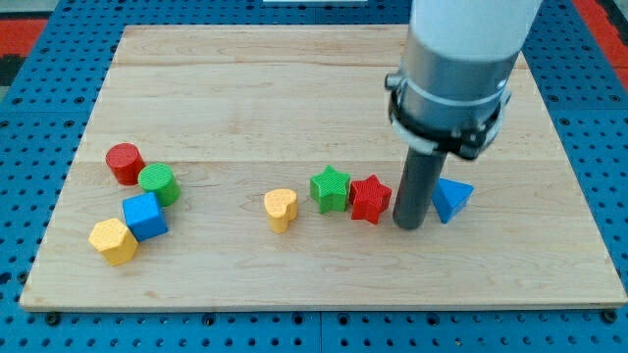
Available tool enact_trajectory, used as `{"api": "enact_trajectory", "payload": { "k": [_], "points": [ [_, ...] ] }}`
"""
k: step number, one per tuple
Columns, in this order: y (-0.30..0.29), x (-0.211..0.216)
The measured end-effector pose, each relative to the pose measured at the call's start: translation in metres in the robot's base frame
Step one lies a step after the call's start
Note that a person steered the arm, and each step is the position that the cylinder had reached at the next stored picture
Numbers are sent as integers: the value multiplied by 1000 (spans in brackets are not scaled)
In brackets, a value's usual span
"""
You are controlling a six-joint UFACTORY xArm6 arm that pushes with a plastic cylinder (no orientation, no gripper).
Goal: Slide the blue triangle towards center right
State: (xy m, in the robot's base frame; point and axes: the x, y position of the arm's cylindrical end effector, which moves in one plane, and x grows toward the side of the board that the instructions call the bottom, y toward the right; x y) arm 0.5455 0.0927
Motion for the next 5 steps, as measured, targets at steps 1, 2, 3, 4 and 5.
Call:
{"api": "enact_trajectory", "payload": {
  "k": [1,2,3,4,5],
  "points": [
    [25,2],
    [72,-39],
    [61,-65],
    [54,-77],
    [44,-103]
  ]
}}
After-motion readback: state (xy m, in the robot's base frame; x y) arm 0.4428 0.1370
